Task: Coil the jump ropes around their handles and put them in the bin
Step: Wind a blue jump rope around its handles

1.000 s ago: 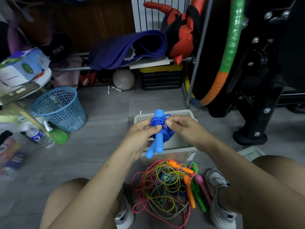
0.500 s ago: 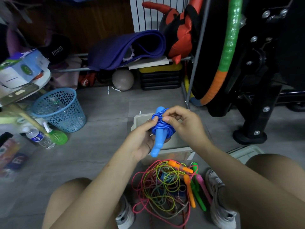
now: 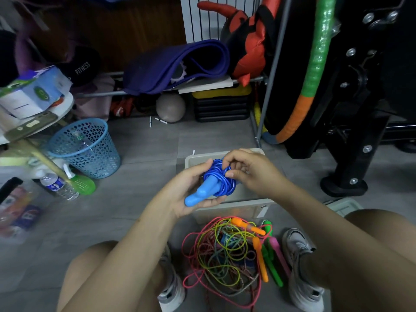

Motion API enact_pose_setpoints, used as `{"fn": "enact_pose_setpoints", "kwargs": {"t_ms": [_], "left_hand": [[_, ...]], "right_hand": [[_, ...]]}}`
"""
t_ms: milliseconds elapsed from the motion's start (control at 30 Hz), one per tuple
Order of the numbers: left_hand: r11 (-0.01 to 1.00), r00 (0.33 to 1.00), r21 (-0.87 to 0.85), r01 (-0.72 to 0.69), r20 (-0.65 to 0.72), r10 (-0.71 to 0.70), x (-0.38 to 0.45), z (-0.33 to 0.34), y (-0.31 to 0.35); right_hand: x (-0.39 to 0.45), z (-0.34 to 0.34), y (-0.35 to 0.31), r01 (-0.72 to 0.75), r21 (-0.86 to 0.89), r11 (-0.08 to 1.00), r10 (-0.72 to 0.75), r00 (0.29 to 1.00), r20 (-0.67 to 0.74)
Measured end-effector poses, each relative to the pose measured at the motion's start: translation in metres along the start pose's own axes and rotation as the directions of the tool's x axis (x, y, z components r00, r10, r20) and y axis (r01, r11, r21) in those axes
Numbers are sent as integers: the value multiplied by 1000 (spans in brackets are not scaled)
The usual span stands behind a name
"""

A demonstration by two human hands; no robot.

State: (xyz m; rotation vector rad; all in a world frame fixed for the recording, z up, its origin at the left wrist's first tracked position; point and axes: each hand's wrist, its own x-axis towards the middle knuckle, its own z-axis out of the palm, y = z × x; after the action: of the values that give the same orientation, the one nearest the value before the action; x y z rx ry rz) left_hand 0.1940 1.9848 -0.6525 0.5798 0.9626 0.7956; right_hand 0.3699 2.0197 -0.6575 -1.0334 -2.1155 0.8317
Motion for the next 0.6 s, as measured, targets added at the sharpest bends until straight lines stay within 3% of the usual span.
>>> {"fn": "enact_pose_setpoints", "kwargs": {"t_ms": [133,300,500,600], "left_hand": [[999,996,37,-27,90,23,-2,3,-5],[993,993,62,-101,-57,105,2,5,-6],[991,991,55,-120,-47,123,0,5,-7],[991,992,46,-127,26,126,-2,7,-8]], "right_hand": [[-5,0,0,-124,184,975,111,991,80],[-9,7,-3,-249,471,846,237,968,85],[-10,9,-6,-247,584,773,307,952,-3],[-5,7,-4,-267,562,783,370,926,-76]]}}
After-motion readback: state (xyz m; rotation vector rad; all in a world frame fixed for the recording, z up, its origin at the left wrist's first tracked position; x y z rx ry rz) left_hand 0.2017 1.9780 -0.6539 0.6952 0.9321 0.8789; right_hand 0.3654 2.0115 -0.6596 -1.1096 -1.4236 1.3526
